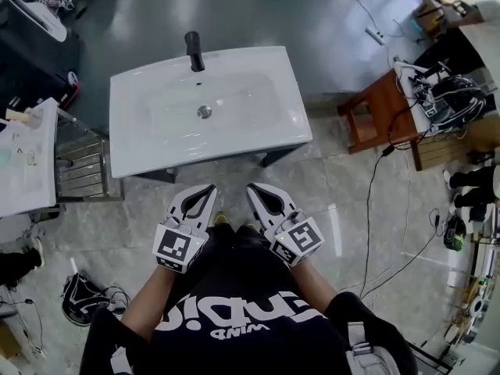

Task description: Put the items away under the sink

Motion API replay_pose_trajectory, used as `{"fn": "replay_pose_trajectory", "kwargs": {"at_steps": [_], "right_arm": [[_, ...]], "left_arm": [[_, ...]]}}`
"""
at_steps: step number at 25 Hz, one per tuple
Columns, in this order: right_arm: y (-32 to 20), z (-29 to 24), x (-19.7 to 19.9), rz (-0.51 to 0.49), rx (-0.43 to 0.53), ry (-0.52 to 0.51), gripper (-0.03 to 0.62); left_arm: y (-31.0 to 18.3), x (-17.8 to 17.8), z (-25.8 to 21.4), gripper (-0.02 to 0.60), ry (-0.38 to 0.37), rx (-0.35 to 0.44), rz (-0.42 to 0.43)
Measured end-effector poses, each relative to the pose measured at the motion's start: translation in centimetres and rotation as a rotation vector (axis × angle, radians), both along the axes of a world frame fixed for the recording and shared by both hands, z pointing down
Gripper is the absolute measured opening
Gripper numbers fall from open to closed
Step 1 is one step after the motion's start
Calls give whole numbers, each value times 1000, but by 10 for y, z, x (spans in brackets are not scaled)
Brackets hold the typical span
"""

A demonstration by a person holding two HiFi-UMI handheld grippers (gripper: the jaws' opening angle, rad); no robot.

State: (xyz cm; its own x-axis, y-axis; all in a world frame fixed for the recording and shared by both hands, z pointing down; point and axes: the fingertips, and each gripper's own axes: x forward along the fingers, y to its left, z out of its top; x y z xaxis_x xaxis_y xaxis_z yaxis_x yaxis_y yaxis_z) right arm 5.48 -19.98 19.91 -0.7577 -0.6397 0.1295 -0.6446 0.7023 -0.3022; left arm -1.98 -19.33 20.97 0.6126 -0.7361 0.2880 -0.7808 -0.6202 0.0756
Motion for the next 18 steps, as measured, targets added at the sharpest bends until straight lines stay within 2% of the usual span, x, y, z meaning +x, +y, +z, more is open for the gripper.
{"fn": "replay_pose_trajectory", "kwargs": {"at_steps": [5,11,18], "right_arm": [[0,-16,11,-17,36,-1,18],[0,-34,25,-48,87,7,18],[0,-51,29,-57,139,8,18]], "left_arm": [[-2,7,-17,20,23,14,-26],[-5,20,-49,20,62,61,-16],[1,14,-75,20,92,103,-28]]}}
